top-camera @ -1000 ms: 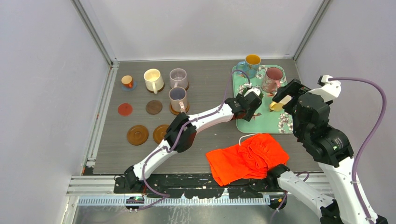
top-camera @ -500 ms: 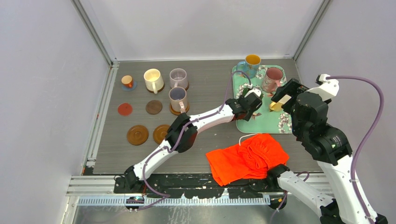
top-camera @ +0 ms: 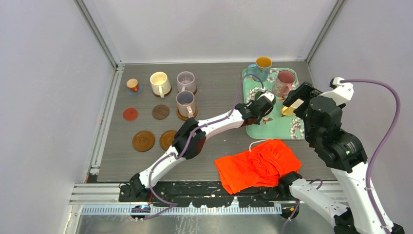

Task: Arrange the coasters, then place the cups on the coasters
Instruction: Pick up the cup from the tray.

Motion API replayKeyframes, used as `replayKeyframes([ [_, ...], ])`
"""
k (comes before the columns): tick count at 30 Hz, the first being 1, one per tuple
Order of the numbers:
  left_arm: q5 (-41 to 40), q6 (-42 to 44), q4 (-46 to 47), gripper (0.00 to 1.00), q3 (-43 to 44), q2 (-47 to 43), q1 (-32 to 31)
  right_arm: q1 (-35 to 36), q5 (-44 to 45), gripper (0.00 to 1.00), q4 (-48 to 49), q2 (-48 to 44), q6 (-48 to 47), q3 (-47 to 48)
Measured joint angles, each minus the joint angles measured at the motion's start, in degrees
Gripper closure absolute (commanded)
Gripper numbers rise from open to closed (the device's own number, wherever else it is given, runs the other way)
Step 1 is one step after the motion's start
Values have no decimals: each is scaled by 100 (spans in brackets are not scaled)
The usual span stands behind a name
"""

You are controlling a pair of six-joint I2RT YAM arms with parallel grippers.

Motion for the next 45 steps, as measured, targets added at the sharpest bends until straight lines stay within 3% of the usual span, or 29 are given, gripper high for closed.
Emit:
replayKeyframes([
  [17, 92, 505, 1139, 100, -1825, -1029, -4, 0, -63, 0, 2, 63, -22, -2],
  [45, 354, 688, 2396, 100, -3488, -2282, 33, 0, -151, 0, 7, 125, -15, -55],
])
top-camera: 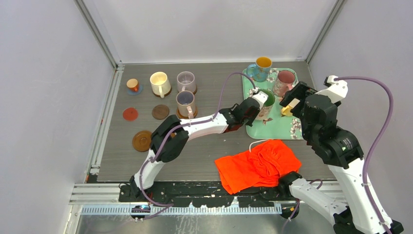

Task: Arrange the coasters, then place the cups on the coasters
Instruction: Pick up the cup from the tray, then place the cup on the coaster.

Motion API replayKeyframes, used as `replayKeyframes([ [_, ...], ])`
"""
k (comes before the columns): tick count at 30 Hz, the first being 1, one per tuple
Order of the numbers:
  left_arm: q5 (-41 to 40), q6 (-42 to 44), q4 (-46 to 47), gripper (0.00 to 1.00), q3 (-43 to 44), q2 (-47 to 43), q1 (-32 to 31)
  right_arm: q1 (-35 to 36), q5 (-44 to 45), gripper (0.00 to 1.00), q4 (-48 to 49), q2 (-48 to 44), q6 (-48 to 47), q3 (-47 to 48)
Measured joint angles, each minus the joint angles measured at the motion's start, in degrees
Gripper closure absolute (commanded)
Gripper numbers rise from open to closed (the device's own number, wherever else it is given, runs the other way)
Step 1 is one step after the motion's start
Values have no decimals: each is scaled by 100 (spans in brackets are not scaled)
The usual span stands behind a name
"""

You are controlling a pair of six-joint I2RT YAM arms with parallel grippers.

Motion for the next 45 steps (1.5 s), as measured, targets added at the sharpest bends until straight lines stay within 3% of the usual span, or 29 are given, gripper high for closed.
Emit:
replayKeyframes([
  [16, -201, -31, 564, 100, -1362, -1648, 269, 0, -118, 0, 7, 44, 50, 0],
  [45, -1956, -398, 247, 100, -3963, -5248, 1971, 0, -708, 0, 409, 525, 116, -120],
])
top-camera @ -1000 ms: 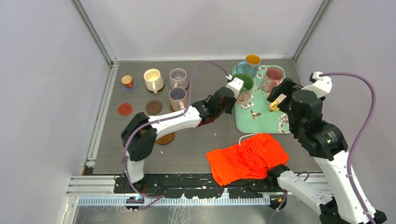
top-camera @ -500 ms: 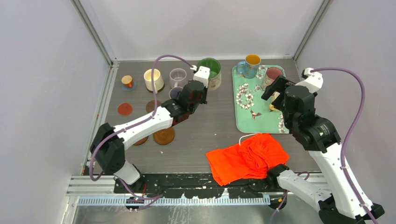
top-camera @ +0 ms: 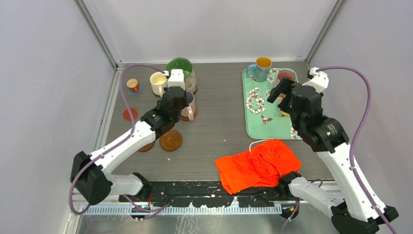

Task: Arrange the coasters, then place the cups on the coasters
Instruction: Place the cup on the coaster.

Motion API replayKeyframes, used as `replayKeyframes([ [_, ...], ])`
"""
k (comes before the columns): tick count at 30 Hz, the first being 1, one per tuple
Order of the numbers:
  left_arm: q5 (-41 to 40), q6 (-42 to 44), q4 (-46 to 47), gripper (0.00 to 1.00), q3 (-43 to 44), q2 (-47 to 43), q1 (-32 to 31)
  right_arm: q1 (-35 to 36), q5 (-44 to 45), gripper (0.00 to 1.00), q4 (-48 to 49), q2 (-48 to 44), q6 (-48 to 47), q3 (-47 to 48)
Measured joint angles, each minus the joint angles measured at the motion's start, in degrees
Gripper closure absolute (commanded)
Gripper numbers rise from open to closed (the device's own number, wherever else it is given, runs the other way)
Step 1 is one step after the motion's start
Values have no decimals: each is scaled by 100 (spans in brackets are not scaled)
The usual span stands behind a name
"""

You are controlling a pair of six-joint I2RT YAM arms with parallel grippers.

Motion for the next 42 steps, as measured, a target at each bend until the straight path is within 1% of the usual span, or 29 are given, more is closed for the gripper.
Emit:
replayKeyframes([
  [10, -472, -555, -492, 100, -601, -715, 992, 0, -153, 0, 63, 15, 17, -4],
  [18, -529, -960, -638, 100, -1036, -723, 1296, 0, -238, 0, 68, 87, 20, -9],
  [24, -424, -1185, -597, 100, -1244, -522, 1467, 0, -258, 0, 66, 90, 20, -15],
  [30, -271, -1394, -581, 100, -1355, -140, 1639, 0, -275, 0, 66, 90, 17, -15],
  [42, -26, -1596, -260, 100, -1447, 439, 1766, 0, -295, 0, 63, 151, 17, -15],
])
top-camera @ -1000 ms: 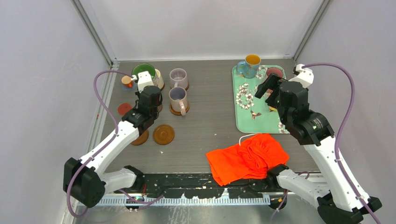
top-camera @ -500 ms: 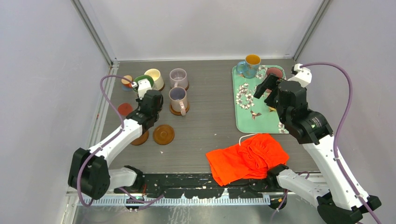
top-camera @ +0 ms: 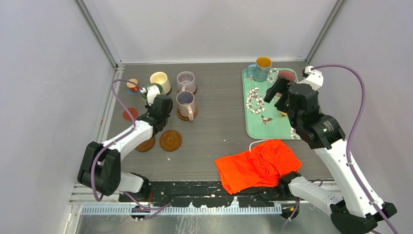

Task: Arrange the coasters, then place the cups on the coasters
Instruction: Place the cup on the coaster.

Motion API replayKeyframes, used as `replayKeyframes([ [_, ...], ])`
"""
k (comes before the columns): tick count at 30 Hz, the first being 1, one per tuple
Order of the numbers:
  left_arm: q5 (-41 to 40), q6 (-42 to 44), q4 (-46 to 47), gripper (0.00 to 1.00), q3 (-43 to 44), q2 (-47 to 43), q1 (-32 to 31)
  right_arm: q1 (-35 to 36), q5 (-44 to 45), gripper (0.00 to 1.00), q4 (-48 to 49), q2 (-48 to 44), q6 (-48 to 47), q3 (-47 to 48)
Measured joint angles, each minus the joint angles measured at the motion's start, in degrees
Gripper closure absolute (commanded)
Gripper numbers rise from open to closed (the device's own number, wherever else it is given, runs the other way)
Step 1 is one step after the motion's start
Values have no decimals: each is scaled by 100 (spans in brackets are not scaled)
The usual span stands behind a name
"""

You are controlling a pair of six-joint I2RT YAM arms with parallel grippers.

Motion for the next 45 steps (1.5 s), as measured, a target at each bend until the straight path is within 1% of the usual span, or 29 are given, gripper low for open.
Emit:
replayKeyframes([
  [20, 188, -177, 188, 100, -46, 627, 192, 0, -46, 0, 0, 162, 0, 0],
  [45, 256, -407, 170, 100, -46, 903, 197, 0, -72, 0, 0, 164, 0, -22],
])
